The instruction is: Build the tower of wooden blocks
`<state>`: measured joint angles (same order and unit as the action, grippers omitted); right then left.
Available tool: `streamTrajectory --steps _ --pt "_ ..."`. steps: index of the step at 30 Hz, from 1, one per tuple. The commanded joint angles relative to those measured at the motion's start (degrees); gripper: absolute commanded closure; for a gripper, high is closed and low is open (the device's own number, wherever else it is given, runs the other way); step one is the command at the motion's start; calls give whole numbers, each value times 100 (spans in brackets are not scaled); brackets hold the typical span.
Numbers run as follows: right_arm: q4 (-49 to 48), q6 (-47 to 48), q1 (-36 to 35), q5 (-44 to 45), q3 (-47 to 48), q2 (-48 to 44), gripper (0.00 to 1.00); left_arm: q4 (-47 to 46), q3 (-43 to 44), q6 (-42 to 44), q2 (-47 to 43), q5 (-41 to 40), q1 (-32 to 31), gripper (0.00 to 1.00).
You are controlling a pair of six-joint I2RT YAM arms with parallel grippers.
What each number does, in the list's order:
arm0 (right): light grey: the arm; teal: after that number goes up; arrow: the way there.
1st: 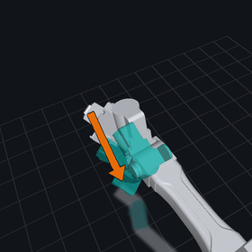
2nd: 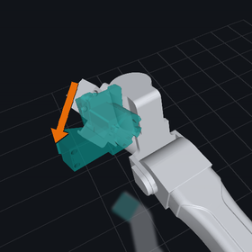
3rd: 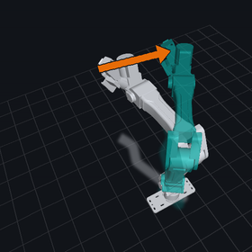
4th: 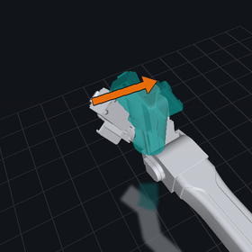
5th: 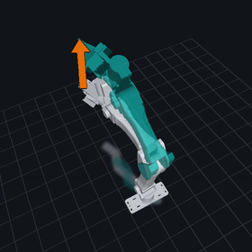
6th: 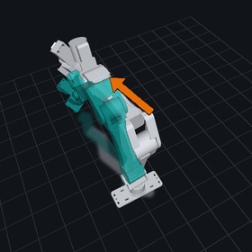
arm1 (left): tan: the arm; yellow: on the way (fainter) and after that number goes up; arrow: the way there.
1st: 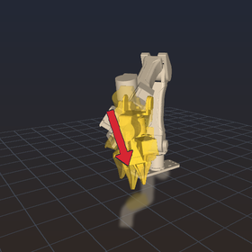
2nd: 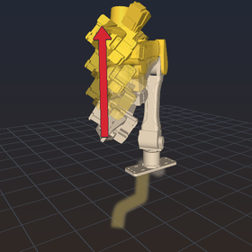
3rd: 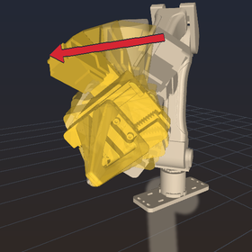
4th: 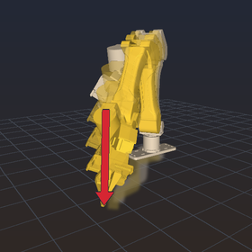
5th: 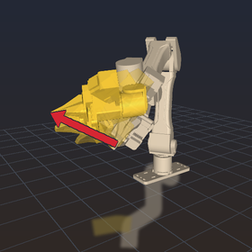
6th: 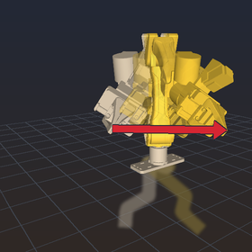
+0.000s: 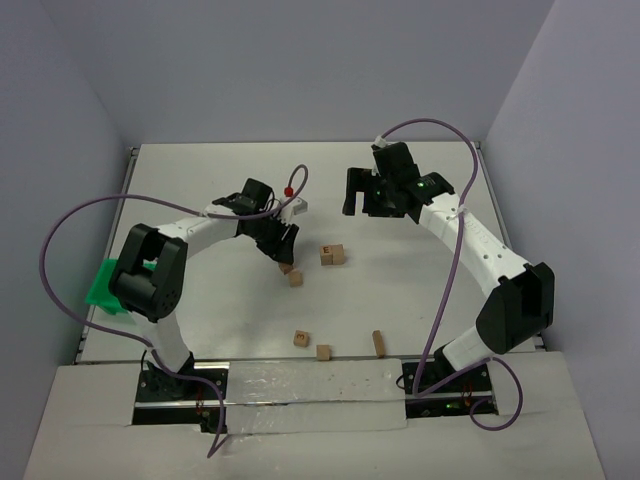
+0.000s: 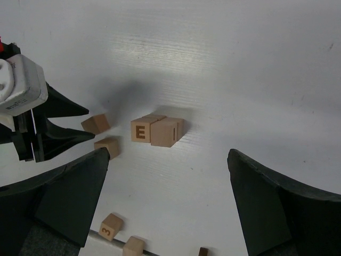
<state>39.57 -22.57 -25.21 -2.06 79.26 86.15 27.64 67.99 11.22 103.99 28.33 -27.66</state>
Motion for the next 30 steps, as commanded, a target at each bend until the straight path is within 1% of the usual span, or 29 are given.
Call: streamTrajectory --steps 1,5,9,12,18,21,30 --pt "-234 103 16 -54 1 -110 0 -119 334 129 124 346 -11 49" --pt "-239 103 16 -75 1 -90 0 -31 399 152 182 375 -20 53" --pt "-239 103 16 -109 -16 -81 0 -74 332 135 90 298 -20 51" --pt "-257 86 16 -145 -43 -81 0 -110 267 100 -28 86 -11 50" --pt "-248 77 16 -207 -78 -72 0 -40 162 108 -116 -283 -11 51" --pt "-248 71 16 -233 -87 -74 0 6 101 139 -142 -328 -3 53" --pt "-284 77 17 -216 -131 -81 0 245 118 305 -73 -25 -2 58"
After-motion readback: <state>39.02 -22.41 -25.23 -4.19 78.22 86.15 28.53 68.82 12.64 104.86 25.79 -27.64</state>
